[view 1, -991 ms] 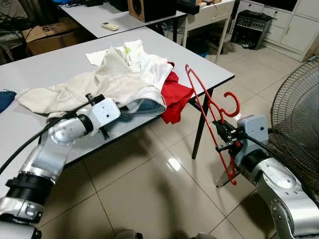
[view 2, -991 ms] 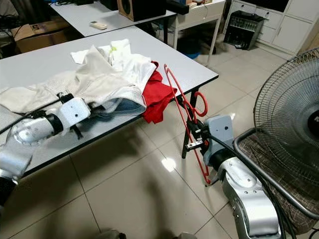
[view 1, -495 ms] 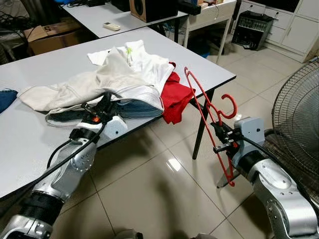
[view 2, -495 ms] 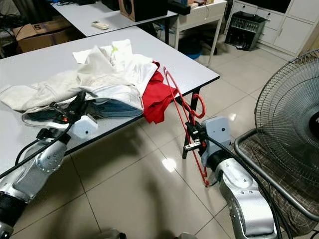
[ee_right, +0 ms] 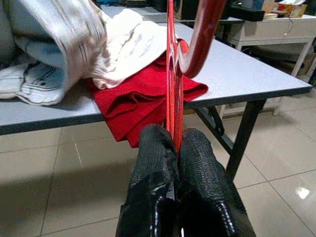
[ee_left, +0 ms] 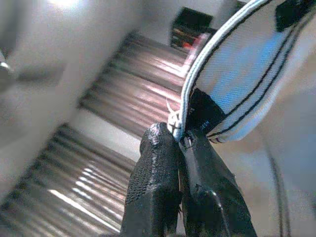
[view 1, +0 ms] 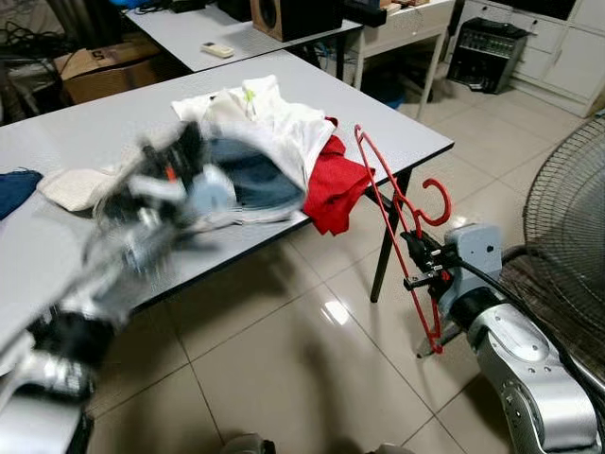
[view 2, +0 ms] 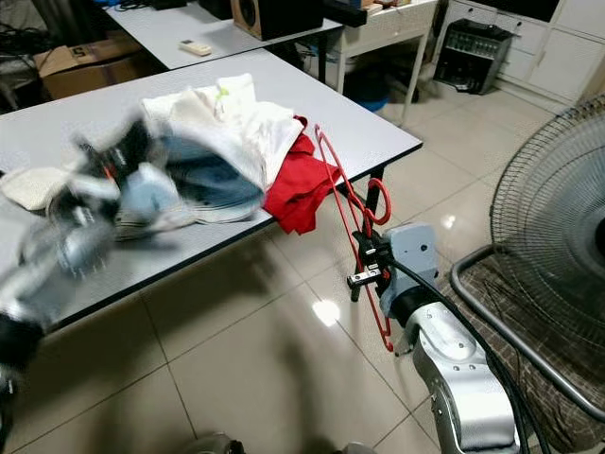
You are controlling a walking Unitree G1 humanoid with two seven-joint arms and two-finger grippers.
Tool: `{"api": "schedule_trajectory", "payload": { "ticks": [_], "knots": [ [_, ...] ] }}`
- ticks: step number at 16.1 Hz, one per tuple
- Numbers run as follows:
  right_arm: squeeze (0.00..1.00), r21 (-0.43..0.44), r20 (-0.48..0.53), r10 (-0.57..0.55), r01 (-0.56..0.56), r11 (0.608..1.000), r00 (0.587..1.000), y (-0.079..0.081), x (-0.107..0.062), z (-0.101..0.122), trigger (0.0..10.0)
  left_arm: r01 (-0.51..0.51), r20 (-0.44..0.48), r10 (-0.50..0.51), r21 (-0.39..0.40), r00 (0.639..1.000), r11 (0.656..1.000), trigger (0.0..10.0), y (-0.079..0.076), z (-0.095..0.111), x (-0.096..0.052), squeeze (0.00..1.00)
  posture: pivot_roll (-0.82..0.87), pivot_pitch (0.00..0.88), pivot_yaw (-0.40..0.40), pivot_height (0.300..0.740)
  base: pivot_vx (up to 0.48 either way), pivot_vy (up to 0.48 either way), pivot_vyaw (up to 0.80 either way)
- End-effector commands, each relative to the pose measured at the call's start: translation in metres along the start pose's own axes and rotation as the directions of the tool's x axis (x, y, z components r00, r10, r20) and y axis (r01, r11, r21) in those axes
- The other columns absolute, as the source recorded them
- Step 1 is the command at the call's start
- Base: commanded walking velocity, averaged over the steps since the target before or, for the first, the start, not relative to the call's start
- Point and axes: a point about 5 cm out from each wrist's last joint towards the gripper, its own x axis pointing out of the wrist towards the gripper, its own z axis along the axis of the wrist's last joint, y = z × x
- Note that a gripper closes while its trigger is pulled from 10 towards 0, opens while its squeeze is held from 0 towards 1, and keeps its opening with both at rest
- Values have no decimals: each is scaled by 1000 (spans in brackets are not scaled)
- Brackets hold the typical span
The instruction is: Hang hanger
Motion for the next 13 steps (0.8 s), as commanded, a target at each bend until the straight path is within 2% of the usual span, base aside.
{"api": "schedule_trajectory", "payload": {
  "ticks": [1, 2, 3, 4, 5, 6, 7, 9, 10, 11, 12, 13],
  "knots": [
    [0, 4, -1, -8, 8, 1000, 1000, -1, 1, -2, 10000, 33, 8, -33, -25, 999, 999, 0, 11, 1, 12, 0, -104, 0, 72, 705, 0, 0, 0],
    [0, 6, -1, -5, 5, 1000, 1000, 0, 2, -3, 10000, 146, 8, -146, -43, 989, 988, 0, 0, 1, 14, 0, -100, 0, 73, 705, 0, 0, 0],
    [0, 7, 0, 0, 0, 1000, 1000, 2, 3, -4, 10000, 269, -31, -273, -82, 962, 960, 0, -20, -4, 7, 0, -98, 0, 83, 705, 0, 0, 0],
    [0, 4, 1, 0, 0, 1000, 1000, 2, 3, -4, 10000, 382, -82, -392, -115, 916, 917, 0, -41, -10, -6, 0, -99, 0, 93, 705, 0, 0, 0],
    [0, 1, 3, -9, 9, 1000, 1000, 1, 2, -5, 10000, 456, -121, -470, -124, 874, 881, 0, -55, -16, -19, 0, -104, 0, 102, 705, 0, 0, 0],
    [0, 3, 3, -17, 17, 1000, 1000, -1, 1, -5, 10000, 468, -143, -488, -151, 861, 871, 0, -60, -19, -26, 0, -107, 0, 106, 705, 0, 0, 0],
    [0, 8, 2, -38, 38, 999, 999, -3, -2, -7, 10000, 486, -200, -524, -211, 828, 848, 0, -71, -27, -49, 0, -110, 0, 108, 705, 0, 0, 0],
    [0, 8, -1, -34, 34, 999, 999, -2, -3, -8, 10000, 530, -224, -583, -256, 781, 808, 0, -89, -29, -75, 0, -112, 0, 98, 705, 0, 0, 0],
    [0, 5, -5, -27, 27, 1000, 1000, -1, -2, -8, 10000, 542, -220, -602, -278, 768, 793, 0, -99, -27, -83, 0, -111, 0, 89, 705, 0, 0, 0],
    [0, 2, -6, -22, 22, 1000, 1000, -1, -1, -8, 10000, 542, -214, -611, -306, 762, 783, 0, -103, -25, -85, 0, -112, 0, 82, 705, 0, 0, 0],
    [0, -8, -7, -8, 8, 1000, 1000, -1, 0, -7, 10000, 500, -189, -602, -398, 776, 769, 10000, -110, -19, -85, 718, -113, 0, 74, 705, 0, 0, 0],
    [0, -13, -7, -1, 1, 1000, 1000, -1, 1, -5, 10000, 515, -170, -618, -412, 767, 752, 10000, -117, -14, -87, 1000, -118, 0, 71, 705, 0, 0, 0]
  ]
}}
